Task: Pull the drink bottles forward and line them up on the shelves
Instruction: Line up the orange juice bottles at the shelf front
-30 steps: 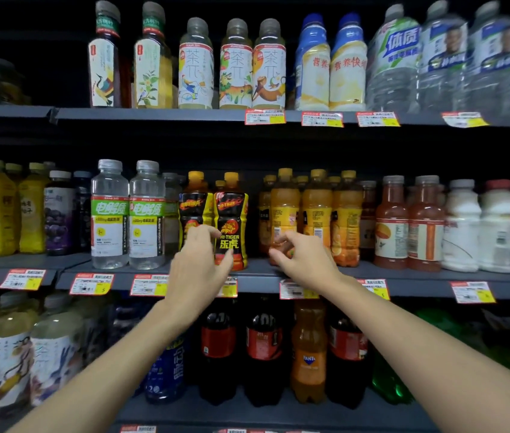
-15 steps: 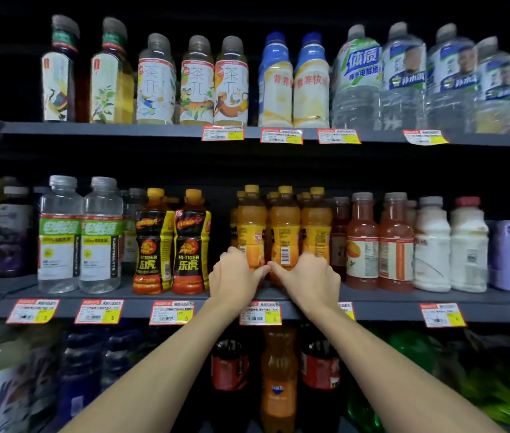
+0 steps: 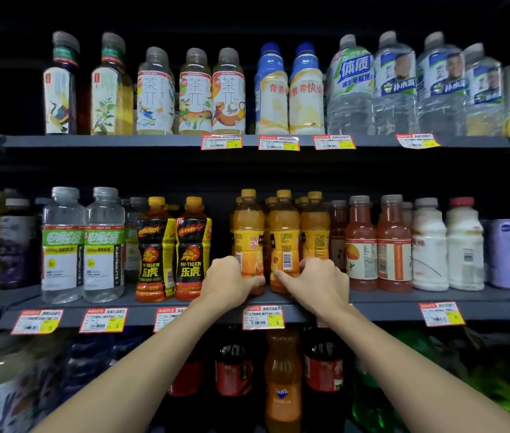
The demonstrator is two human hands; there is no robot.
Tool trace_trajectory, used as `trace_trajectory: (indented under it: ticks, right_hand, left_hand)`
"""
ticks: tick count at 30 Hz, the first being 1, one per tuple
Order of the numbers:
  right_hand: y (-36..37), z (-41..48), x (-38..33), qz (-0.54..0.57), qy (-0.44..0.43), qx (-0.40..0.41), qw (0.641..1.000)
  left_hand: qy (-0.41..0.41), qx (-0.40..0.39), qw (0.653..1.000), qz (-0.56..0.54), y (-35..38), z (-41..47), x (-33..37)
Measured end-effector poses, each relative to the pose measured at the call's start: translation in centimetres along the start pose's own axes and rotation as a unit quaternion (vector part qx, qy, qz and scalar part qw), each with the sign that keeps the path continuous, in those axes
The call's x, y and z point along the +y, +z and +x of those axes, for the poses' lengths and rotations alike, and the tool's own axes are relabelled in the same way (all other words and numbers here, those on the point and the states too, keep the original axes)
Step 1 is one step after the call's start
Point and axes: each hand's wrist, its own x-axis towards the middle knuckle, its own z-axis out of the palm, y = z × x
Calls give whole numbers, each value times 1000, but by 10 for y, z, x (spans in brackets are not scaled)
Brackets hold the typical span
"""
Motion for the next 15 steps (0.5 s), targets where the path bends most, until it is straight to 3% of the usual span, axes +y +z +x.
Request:
trace_trajectory:
  ticks: [7,11,15]
  right_hand:
    - [-2,0,-20,-47,-9,-1,999]
    - [-7,4,-10,48,16,-74,996]
    - [-25,8,11,185,-30,-180,966]
  left_hand:
    - [-14,24,1000,8,2,-7,-1]
    - [-13,20,1000,0,0,-8,-2]
    - [19,-55,997,-56,-11,-5,-12]
